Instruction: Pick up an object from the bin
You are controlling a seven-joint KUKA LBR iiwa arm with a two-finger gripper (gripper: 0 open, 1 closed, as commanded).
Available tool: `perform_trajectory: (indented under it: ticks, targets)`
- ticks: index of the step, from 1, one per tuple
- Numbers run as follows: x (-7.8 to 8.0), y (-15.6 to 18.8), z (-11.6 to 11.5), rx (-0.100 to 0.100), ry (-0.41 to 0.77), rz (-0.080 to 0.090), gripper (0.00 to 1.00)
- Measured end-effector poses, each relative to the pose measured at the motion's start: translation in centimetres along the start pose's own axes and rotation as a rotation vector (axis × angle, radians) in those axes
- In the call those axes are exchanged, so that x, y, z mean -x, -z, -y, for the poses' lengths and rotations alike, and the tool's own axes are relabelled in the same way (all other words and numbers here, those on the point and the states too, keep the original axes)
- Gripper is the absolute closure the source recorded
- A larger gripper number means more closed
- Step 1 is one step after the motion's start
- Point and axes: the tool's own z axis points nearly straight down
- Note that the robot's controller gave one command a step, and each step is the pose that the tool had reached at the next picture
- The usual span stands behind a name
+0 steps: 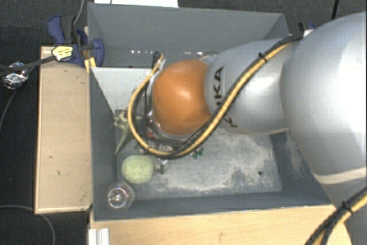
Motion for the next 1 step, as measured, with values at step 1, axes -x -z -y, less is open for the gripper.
perform_trajectory:
  ticks: [1]
  targets:
    - [0.23,1.32,0.48,-0.005,-0.005,0.01,1.0]
